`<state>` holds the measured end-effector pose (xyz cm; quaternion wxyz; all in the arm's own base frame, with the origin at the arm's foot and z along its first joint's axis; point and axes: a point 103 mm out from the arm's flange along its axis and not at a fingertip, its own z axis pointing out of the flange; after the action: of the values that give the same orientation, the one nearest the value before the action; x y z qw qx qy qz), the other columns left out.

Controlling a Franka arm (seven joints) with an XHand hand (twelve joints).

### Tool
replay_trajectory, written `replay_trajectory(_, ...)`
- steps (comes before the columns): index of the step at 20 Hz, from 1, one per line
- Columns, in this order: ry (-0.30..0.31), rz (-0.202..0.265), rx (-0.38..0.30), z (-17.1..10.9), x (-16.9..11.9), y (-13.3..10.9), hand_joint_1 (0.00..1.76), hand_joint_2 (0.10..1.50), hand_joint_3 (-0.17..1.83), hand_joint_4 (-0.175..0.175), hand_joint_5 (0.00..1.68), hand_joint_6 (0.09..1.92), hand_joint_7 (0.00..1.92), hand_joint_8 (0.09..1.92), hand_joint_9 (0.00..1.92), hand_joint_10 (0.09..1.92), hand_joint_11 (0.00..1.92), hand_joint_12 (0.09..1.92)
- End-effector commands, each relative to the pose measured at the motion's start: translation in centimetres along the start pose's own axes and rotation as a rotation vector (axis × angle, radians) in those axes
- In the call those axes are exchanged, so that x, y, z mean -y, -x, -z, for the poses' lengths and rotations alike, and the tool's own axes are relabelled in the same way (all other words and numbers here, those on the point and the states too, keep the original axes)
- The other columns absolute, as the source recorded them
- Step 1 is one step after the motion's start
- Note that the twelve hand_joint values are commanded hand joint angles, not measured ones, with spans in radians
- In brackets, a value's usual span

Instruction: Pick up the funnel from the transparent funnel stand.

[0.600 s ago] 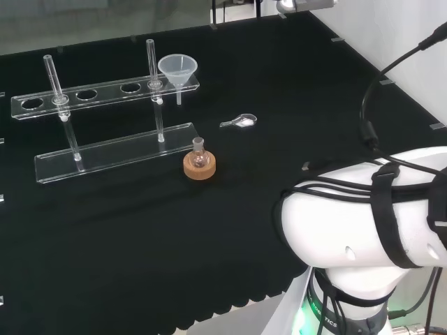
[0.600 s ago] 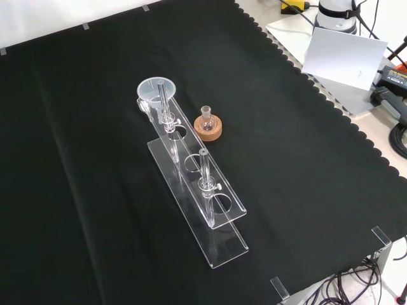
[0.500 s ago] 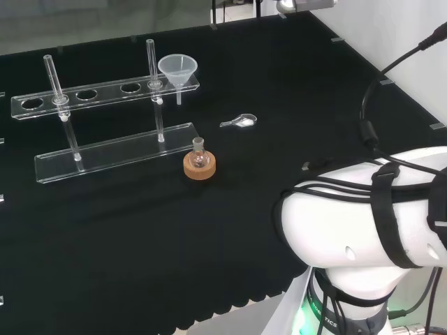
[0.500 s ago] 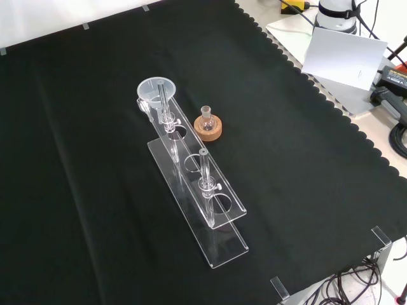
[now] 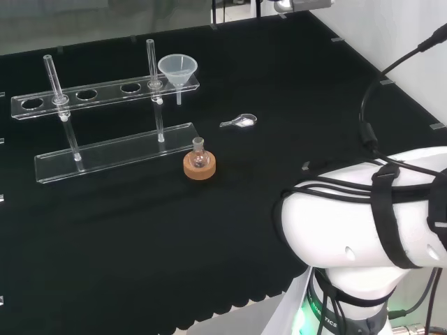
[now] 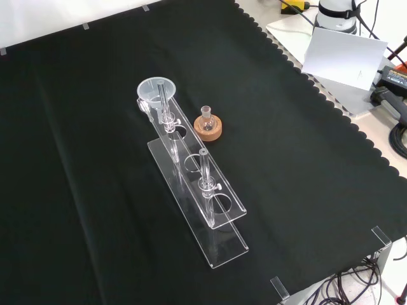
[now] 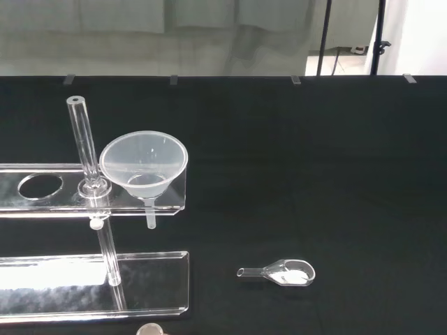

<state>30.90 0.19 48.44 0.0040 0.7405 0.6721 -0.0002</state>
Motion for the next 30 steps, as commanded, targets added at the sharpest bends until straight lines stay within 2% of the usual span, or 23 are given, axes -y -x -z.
replay_trajectory(1, -0.014, -0.025, 0.016, -0.6, -1.2, 0.2, 0.0, 1.21, 0.39, -0.013, 0.25, 0.09, 0.0, 0.54, 0.18, 0.66, 0.16, 1.35)
replay_trajectory(5, -0.02, -0.045, 0.028, -1.3, -2.7, 0.2, 0.0, 1.21, 0.39, -0.013, 0.25, 0.09, 0.0, 0.54, 0.18, 0.66, 0.16, 1.35)
replay_trajectory(7, -0.019, -0.047, 0.059, -1.9, -3.4, -0.3, 0.0, 1.21, 0.39, -0.013, 0.25, 0.09, 0.0, 0.54, 0.18, 0.66, 0.16, 1.35)
replay_trajectory(10, -0.035, -0.032, 0.066, -2.9, -5.0, -0.7, 0.0, 1.21, 0.38, -0.013, 0.26, 0.09, 0.0, 0.54, 0.18, 0.66, 0.16, 1.35)
replay_trajectory(17, -0.08, 0.041, 0.042, -6.2, -11.2, -1.1, 0.0, 1.21, 0.37, -0.017, 0.26, 0.09, 0.0, 0.54, 0.18, 0.66, 0.15, 1.35)
replay_trajectory(21, -0.111, 0.064, 0.032, -8.1, -14.7, -1.3, 0.0, 1.18, 0.35, -0.025, 0.27, 0.09, 0.0, 0.54, 0.17, 0.66, 0.13, 1.37)
replay_trajectory(24, -0.065, 0.088, 0.008, -9.8, -16.5, -1.4, 0.1, 1.13, 0.31, -0.028, 0.29, 0.09, 0.03, 0.55, 0.19, 0.67, 0.12, 1.39)
replay_trajectory(27, -0.087, 0.122, 0.028, -11.3, -17.7, -2.9, 0.21, 1.09, 0.28, -0.034, 0.32, 0.09, 0.09, 0.59, 0.26, 0.7, 0.15, 1.41)
replay_trajectory(30, -0.1, 0.144, 0.051, -12.6, -18.5, -3.3, 0.25, 1.07, 0.27, -0.036, 0.33, 0.09, 0.1, 0.61, 0.28, 0.71, 0.16, 1.42)
